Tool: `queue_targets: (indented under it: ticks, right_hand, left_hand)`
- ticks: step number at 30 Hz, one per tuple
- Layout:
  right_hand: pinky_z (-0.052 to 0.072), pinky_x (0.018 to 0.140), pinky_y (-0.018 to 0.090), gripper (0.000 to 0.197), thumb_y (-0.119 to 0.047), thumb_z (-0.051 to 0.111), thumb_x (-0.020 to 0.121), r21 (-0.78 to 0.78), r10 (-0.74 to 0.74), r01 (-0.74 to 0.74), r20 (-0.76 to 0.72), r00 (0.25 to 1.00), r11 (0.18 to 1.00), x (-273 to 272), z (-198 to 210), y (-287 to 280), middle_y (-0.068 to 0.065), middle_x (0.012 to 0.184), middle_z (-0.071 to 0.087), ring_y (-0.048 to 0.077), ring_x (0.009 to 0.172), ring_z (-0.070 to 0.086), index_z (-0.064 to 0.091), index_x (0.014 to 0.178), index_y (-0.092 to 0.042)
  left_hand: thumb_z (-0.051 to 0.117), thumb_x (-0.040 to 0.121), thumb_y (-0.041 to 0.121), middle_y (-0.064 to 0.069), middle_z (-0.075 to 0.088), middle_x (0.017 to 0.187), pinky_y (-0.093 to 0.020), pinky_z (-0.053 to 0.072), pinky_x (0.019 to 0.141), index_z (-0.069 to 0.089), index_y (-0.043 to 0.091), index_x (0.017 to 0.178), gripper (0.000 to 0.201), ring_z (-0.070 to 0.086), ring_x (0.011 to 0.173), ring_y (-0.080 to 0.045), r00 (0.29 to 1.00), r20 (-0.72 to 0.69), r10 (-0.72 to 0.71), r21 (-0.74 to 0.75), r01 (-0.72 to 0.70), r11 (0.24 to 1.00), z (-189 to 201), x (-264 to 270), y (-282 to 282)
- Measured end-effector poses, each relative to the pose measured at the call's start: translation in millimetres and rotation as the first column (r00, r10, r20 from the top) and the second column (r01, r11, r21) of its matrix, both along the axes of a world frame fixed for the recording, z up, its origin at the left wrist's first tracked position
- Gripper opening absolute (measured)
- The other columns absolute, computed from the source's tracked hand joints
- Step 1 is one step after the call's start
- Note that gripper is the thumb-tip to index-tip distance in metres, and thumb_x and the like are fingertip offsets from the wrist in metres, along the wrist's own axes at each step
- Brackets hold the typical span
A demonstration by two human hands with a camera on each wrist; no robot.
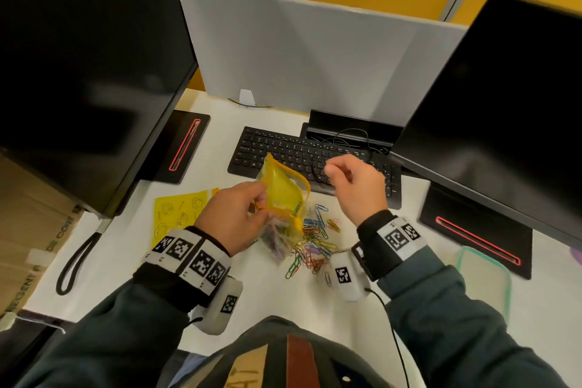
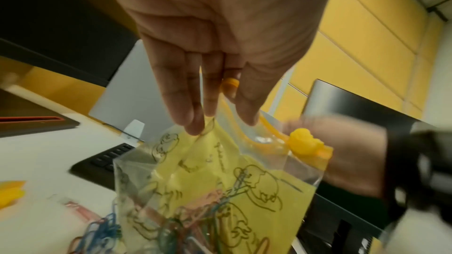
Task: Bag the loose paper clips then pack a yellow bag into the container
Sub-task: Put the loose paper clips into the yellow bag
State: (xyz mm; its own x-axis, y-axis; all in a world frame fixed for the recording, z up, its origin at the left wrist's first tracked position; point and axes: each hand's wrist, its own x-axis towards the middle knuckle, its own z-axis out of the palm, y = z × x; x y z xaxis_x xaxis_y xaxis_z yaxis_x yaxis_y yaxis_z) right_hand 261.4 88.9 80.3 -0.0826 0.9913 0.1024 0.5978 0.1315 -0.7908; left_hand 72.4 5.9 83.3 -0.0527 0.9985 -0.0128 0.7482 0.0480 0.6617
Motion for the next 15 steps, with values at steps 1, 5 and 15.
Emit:
queue_targets:
  ticks: [1, 5, 15]
  right_hand:
    - [0.047, 0.086, 0.027, 0.023, -0.021, 0.057, 0.089, -0.078, 0.024, -0.015, 0.111, 0.994, 0.997, 7, -12, 5, 0.003, 0.105, 0.068, 0.018, 0.098, 0.063, 0.063, 0.111, -0.017]
    - [0.036, 0.104, 0.031, 0.062, -0.019, 0.061, 0.086, -0.455, 0.411, -0.21, 0.405, 0.817, 0.865, 21, -69, 6, 0.01, 0.145, 0.041, 0.026, 0.127, 0.046, 0.032, 0.141, -0.02]
    - [0.044, 0.095, 0.033, 0.038, -0.016, 0.052, 0.089, -0.357, 0.507, -0.362, 0.547, 0.666, 0.861, 9, -104, -4, 0.009, 0.119, 0.058, 0.029, 0.112, 0.053, 0.054, 0.127, -0.019]
  left_hand:
    - [0.068, 0.075, 0.023, -0.007, 0.068, 0.105, -0.04, 0.051, 0.075, 0.04, 0.03, 0.061, 0.032, 0.062, 0.077, -0.019, 1.0, 0.005, 0.031, -0.003, -0.031, 1.0, 0, -3, -2]
    - [0.07, 0.074, 0.022, -0.01, 0.068, 0.106, -0.04, 0.051, 0.075, 0.04, 0.029, 0.061, 0.033, 0.062, 0.077, -0.022, 0.996, 0.028, 0.079, -0.029, -0.079, 0.996, 1, -10, -9]
    - [0.071, 0.073, 0.025, -0.008, 0.068, 0.106, -0.04, 0.052, 0.072, 0.039, 0.031, 0.06, 0.035, 0.06, 0.074, -0.018, 0.997, 0.028, 0.073, -0.076, -0.071, 0.995, -5, -6, -6]
